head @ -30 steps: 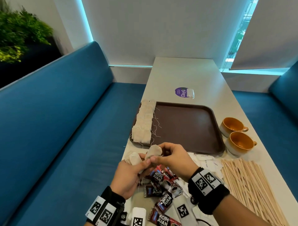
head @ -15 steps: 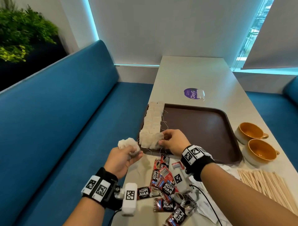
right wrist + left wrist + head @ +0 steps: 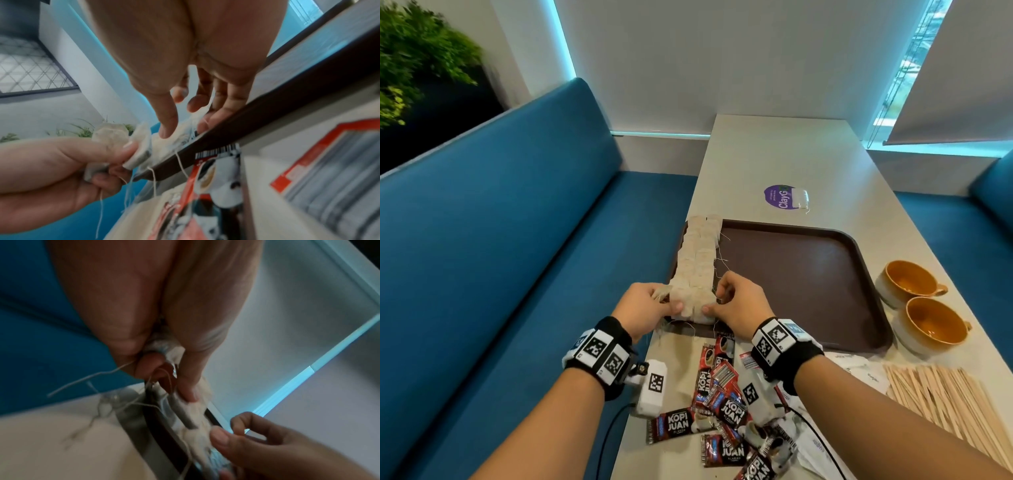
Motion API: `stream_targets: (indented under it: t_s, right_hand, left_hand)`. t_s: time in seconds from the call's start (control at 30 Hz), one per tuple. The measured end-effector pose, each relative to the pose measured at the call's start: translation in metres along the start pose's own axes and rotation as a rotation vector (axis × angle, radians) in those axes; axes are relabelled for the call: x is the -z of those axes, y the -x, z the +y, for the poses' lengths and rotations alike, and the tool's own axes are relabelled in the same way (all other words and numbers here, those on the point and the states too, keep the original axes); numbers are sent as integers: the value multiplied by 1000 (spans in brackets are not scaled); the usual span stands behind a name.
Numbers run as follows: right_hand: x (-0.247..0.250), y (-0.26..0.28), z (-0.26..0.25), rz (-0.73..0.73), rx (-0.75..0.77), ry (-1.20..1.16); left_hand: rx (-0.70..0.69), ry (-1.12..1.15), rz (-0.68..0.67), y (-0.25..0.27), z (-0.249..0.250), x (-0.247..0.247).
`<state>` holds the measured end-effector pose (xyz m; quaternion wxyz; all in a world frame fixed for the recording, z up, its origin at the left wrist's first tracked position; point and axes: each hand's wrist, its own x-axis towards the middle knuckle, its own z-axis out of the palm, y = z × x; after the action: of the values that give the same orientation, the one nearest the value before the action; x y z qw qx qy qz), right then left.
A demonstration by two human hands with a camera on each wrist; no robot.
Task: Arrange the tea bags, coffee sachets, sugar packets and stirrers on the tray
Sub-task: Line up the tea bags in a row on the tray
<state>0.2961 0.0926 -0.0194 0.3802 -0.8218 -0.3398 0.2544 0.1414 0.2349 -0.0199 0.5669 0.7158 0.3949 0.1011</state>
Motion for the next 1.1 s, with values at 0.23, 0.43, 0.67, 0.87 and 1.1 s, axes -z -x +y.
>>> stream_targets:
  t_s: [0.23,0.43,0.67,0.87,1.1]
  right_hand:
    - [-2,3,-2,-132,0,96]
    - [-9,1,-7,-114,11,159]
    - [-8,4,-10,-106,33,187]
    - [14,18,-21,32,89,-9]
    - [14,36,-40,-120,118,-354]
  left_hand:
    - [-48,-372,66,-8,6,0]
    - [-72,-336,177,-7,0,-6]
    - [-14,-107,201,-1,-4,-6]
    - [84,627,152,25,16,5]
    - [119,866,-80,59,32,-3]
